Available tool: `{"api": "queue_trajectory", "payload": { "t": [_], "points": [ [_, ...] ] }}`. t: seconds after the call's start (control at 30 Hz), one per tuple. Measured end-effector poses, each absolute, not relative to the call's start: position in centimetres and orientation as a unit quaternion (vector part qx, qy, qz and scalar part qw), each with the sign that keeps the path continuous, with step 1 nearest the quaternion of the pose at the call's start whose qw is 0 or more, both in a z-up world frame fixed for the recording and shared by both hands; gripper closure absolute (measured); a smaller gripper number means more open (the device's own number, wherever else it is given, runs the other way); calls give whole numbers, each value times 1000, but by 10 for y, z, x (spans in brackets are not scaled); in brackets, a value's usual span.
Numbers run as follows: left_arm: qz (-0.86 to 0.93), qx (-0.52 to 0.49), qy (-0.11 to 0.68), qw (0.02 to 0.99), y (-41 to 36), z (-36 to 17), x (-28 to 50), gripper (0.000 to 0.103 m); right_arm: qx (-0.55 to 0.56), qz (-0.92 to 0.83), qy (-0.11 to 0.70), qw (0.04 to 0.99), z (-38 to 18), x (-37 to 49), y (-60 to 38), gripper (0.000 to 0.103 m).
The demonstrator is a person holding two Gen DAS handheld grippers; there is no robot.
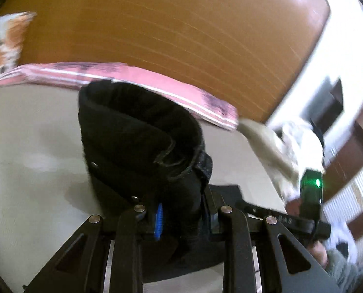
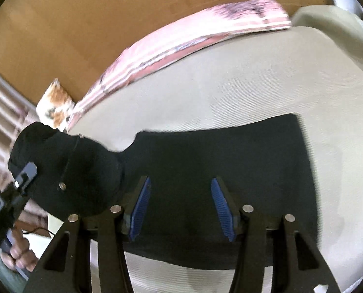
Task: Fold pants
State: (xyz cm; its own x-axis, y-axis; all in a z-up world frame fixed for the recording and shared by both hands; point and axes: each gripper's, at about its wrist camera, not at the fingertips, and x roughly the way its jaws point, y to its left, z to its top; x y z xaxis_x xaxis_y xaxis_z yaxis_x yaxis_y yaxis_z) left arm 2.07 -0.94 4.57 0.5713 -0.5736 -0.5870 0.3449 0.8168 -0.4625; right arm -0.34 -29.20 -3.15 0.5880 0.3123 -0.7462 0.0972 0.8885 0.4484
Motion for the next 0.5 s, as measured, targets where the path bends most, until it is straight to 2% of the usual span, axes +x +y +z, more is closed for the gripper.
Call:
{"api": "queue_trajectory", "payload": {
  "t": [0.2, 0.37, 0.47, 0.5],
  "points": [
    [-322, -58, 422, 846, -116, 13, 23, 78, 263, 29, 436, 860, -32, -18, -342, 53],
    [-326, 40, 470, 819, -188, -48, 14, 78, 290, 20, 442, 849, -47, -29, -375, 53],
    [-321, 125, 443, 828, -216, -67, 0, 76, 306, 32, 455, 836, -62, -28, -382, 53],
    [-321, 139, 434, 830, -216, -69, -4, 72, 310, 38, 458, 832, -65, -27, -383, 53]
  ]
}}
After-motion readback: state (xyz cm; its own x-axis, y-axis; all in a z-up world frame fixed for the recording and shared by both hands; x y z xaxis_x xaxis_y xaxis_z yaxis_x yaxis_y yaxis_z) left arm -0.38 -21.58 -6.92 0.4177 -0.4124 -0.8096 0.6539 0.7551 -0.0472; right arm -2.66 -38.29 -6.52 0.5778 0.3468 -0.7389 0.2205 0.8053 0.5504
